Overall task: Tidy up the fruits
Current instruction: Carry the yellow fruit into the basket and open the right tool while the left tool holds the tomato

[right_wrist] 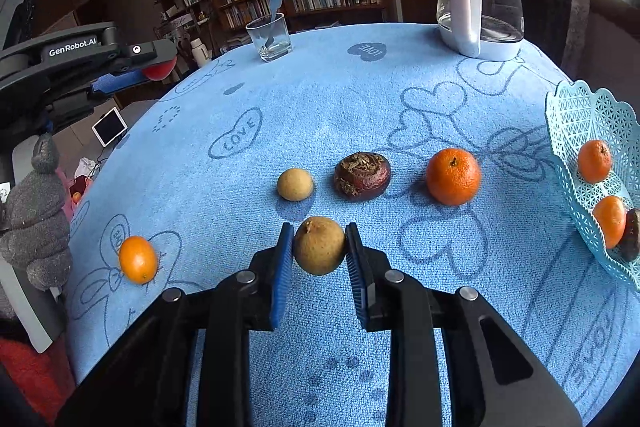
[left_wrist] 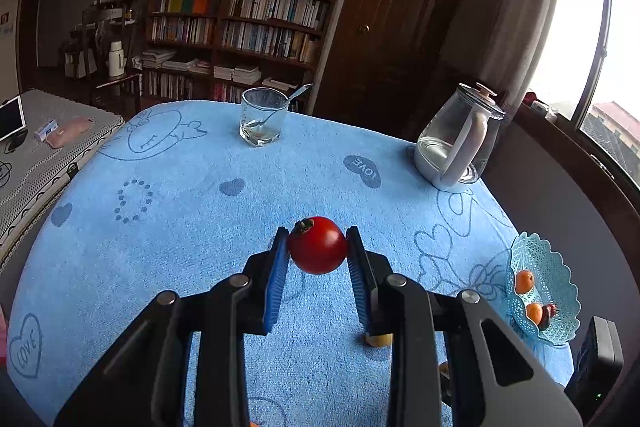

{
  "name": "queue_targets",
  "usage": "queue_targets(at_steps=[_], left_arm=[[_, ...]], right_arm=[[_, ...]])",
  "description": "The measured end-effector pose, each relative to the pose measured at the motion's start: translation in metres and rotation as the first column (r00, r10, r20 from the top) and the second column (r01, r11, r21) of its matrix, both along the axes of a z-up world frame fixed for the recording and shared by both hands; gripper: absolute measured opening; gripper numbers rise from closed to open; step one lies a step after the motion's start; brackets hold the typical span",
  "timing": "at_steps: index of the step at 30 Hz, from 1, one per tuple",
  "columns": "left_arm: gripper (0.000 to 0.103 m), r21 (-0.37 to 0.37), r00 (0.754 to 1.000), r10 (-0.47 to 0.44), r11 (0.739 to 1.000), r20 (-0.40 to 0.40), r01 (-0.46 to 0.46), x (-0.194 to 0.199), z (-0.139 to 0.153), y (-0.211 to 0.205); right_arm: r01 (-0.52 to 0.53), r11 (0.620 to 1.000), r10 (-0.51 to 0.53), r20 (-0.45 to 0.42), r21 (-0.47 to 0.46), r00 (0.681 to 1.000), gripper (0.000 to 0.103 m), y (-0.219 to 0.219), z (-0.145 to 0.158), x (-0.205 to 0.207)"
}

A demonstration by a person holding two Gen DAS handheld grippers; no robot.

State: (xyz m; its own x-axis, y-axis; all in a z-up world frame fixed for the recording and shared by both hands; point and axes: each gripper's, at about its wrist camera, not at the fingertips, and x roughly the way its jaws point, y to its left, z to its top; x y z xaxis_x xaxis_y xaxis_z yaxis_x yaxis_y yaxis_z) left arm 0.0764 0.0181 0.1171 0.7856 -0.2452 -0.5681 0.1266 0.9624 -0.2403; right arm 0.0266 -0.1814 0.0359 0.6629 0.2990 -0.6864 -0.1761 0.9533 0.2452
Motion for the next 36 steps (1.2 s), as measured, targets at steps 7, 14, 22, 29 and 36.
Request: queue_targets(at_steps=[7,14,22,29,36], left_arm=[[0.029,0.010,1.000,-0.015,1.000,-0.004,0.015,-0.001,-0.004,-0.006],[0.029,0.028,0.999,-0.043,0.999,-0.010,0.043,-0.003,-0.008,-0.016],[0.029,0.038,0.998,-0.062,0.997,-0.017,0.063,-0.004,-0.012,-0.025],[0.029,0.046,0.997,-0.074,0.996,-0.024,0.075,-0.006,-0.015,-0.030],[0.029,0.057,0.996,-0.086,0.995,-0.033,0.088,-0.008,-0.019,-0.036]], right_arm=[[0.092,0.995,-0.093,0.027,0.046,0.995,0.027,-0.043,0.010,-0.015],[0.214,0.972,-0.218,0.042,0.099,0.975,0.027,-0.097,0.018,-0.028],[0.349,0.930,-0.357,0.059,0.119,0.932,0.027,-0.154,0.024,-0.045],[0.440,0.888,-0.450,0.060,0.130,0.891,0.027,-0.193,0.023,-0.058],[0.495,0.856,-0.505,0.031,0.152,0.863,0.028,-0.215,0.014,-0.063]])
